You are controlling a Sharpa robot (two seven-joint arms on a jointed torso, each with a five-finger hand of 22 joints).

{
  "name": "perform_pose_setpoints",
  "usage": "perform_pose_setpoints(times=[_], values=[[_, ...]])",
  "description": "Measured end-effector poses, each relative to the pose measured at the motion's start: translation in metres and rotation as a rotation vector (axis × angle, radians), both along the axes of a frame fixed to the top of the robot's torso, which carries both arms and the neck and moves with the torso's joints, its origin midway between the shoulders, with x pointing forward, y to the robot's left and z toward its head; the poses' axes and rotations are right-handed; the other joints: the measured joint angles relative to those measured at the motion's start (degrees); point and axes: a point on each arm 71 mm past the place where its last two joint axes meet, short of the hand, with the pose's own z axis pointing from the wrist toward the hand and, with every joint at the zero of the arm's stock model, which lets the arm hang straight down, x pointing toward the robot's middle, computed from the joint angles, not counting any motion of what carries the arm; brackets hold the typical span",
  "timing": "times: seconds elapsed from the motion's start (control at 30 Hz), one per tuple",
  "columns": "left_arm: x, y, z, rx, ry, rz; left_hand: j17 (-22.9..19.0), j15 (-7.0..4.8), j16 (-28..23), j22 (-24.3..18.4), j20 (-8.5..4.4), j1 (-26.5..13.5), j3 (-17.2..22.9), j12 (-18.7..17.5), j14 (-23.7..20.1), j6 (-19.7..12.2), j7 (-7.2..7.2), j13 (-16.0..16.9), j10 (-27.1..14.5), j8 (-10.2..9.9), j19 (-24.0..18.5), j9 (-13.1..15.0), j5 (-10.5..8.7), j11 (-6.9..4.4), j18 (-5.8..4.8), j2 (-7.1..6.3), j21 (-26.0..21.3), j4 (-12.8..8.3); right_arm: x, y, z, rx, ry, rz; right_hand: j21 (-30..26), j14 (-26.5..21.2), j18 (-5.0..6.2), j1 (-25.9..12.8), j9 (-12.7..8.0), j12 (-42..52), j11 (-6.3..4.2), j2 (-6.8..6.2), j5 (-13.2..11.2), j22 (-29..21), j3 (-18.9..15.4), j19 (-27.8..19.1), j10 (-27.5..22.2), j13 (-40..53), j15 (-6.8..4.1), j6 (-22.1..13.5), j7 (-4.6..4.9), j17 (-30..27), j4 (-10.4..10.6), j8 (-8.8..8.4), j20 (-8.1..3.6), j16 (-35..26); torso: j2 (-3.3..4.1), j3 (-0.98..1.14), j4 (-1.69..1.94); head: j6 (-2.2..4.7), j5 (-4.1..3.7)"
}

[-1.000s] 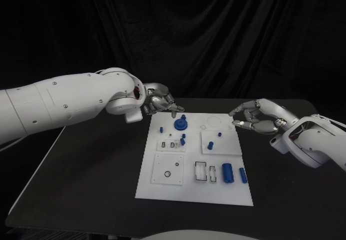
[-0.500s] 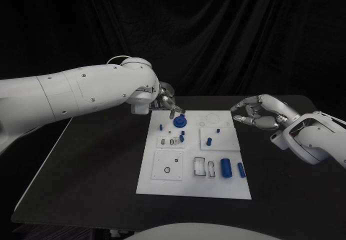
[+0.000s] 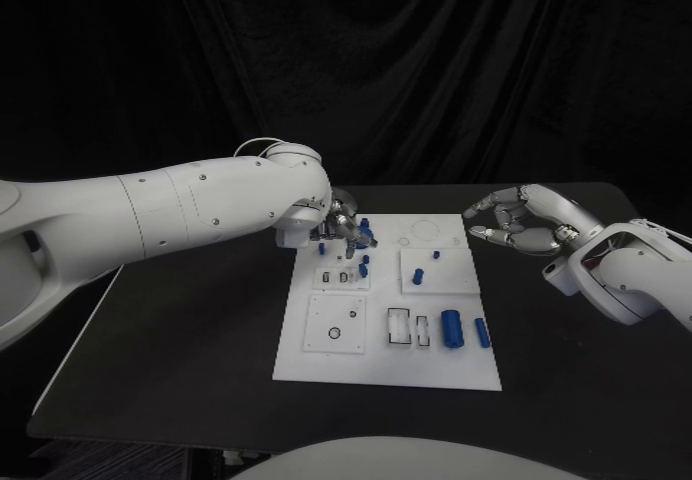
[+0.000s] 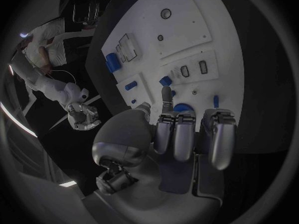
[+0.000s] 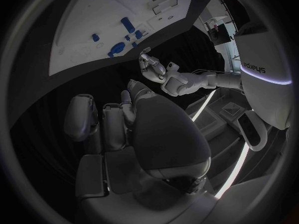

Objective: Assemble the parts on the task board

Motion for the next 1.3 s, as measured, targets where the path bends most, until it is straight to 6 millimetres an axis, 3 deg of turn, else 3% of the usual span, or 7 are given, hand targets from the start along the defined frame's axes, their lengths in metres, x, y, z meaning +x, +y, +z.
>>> perform_pose_setpoints(times=[0.23,0.43,0.93,1.3], values=[[-0.002,-0.003,-0.018,-0.016,0.009,0.015,0.0,0.00,0.0,0.0,0.00,0.0,0.3,0.0,0.0,0.4,0.00,0.0,0.0,-0.8,0.0,0.5,0.62,0.00,0.00,0.00,-0.2,-0.3,0.001,0.000,-0.001,-0.003,0.006,-0.006,-0.3,0.0,0.00,0.0,0.0,-0.1,0.05,0.00,0.0,0.0,0.2,0.0,0.0,-0.2,0.00,0.0,0.00,0.0,0.2,0.00,0.00,0.0,-0.04,-0.17,0.09,-0.51,-0.06],[-0.002,-0.004,-0.025,-0.028,0.007,0.024,0.0,0.01,0.0,0.0,-0.01,0.5,0.6,0.0,0.0,0.8,0.00,0.0,0.2,-1.2,0.0,0.8,1.00,-0.19,0.00,-0.04,-0.2,-0.6,0.001,0.000,-0.001,-0.005,0.012,-0.010,-0.3,0.0,0.00,0.0,0.0,-0.2,0.21,0.00,0.0,0.0,0.2,0.0,-0.2,-0.3,0.00,0.0,0.00,0.0,0.2,0.00,0.00,0.0,-0.12,-0.18,0.19,-1.17,-0.31],[-0.001,-0.005,-0.031,-0.045,-0.001,0.033,0.0,0.01,0.0,0.0,-0.20,1.9,1.7,0.0,0.0,1.1,0.34,0.0,0.2,-5.9,-0.2,1.2,2.33,-0.19,0.01,-0.50,-0.7,-1.7,0.003,0.002,-0.004,-0.013,0.035,-0.015,-0.5,-0.2,0.00,0.0,-0.1,-0.2,0.41,0.00,0.0,0.0,0.2,-0.2,-0.4,-0.8,0.20,0.2,0.20,0.0,0.2,0.00,0.20,0.0,-0.14,0.08,0.10,-1.93,0.14],[-0.001,-0.003,-0.035,-0.044,0.005,0.040,0.0,0.01,0.0,0.0,0.01,1.9,2.1,0.0,0.0,1.2,0.42,0.0,0.2,-6.8,-0.4,1.1,2.57,-0.18,0.01,-0.49,-0.7,-2.0,0.004,0.002,-0.006,-0.018,0.049,-0.015,-0.5,-0.2,0.00,0.0,-0.1,-0.5,0.61,0.00,0.0,0.0,0.2,-0.2,-0.6,-1.0,0.20,0.2,0.20,0.0,0.2,0.00,0.20,0.0,-0.19,0.17,0.22,-2.65,-0.15]])
